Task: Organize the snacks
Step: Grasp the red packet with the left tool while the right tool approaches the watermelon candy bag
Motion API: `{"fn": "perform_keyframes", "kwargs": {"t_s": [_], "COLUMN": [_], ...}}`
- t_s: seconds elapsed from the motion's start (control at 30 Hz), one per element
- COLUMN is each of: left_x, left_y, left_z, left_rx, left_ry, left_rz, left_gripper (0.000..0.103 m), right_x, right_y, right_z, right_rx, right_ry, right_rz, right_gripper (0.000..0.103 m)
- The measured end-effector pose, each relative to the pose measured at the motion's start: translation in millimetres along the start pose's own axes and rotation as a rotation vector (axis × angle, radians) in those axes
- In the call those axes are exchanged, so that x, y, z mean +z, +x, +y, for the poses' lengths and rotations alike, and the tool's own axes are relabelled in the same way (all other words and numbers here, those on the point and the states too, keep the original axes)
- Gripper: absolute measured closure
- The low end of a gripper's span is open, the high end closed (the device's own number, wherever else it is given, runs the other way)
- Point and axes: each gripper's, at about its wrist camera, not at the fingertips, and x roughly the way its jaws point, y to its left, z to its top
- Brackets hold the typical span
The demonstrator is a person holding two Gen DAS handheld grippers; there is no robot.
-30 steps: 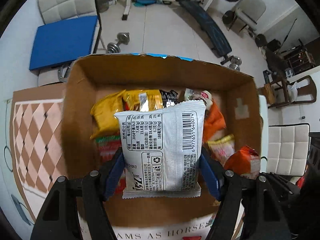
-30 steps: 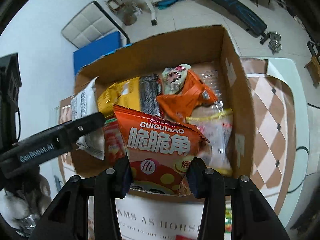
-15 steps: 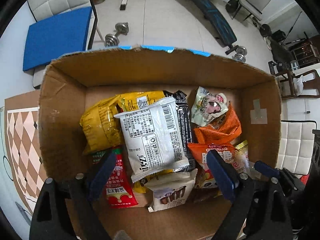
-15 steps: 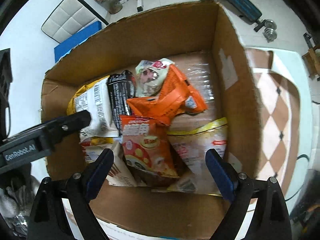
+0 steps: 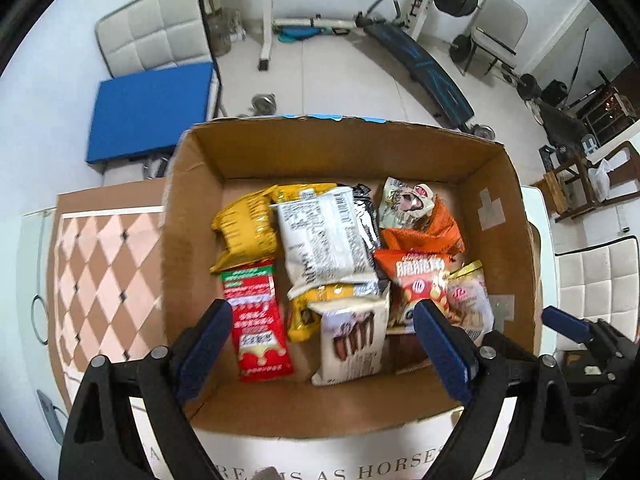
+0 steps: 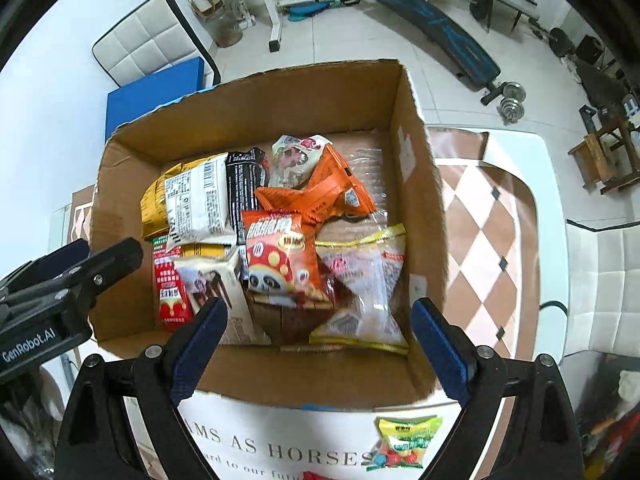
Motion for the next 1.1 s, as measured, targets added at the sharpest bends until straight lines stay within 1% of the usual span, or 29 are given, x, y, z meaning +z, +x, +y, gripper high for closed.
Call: {"fn": "perform_keyframes", "kwargs": {"t_s": [0.1,0.2,0.5,0.67,0.83,0.87,0.93,1.0,1.03,1.1], "left_x": [-17,-35,-89,-112,-131,-135,-144,-153,-158,-170], "left_y": [-14,-28,-84,-106,-121,-123,-125,-124,-123,-117], "left_z": [1,1,2,2,3,4,3,1,0,-2], "left_rx": [0.030,0.044,0.048,0.042,0.036,0.043,0.089,0.124,0.126,0.112], "left_ry": [0.001,0.012,0.013,0.014,0.009,0.006,0.011,0.016,0.011,-0.011], "left_rz": [-0.040,-0.075,-0.198,-0.237,-0.257,-0.258,-0.262,-0.264,-0.265,-0.251], "left_gripper": [0.011,0.010,0.011,0.011,0.011,0.011,0.011,0.011,0.011,0.011], "right_x": [-16,-34,-86,-115,-136,-139,-147,-154,-159,-166], "right_y": [-12,-29,-83,-112,-124,-125,-126,-126,-124,-118], "right_z": [1,3,9,16,22,22,20,12,5,-8], "right_rx": [-0.010,-0.025,-0.039,-0.030,-0.012,-0.006,0.013,0.050,0.081,0.101], "right_ry": [-0.007,-0.021,-0.048,-0.057,-0.049,-0.044,-0.034,-0.011,0.006,0.022], "right_rz": [-0.024,-0.063,-0.171,-0.215,-0.230,-0.233,-0.233,-0.221,-0.211,-0.190], "right_gripper": [0.008,0.008,0.008,0.008,0.008,0.008,0.007,0.006,0.006,0.006]}}
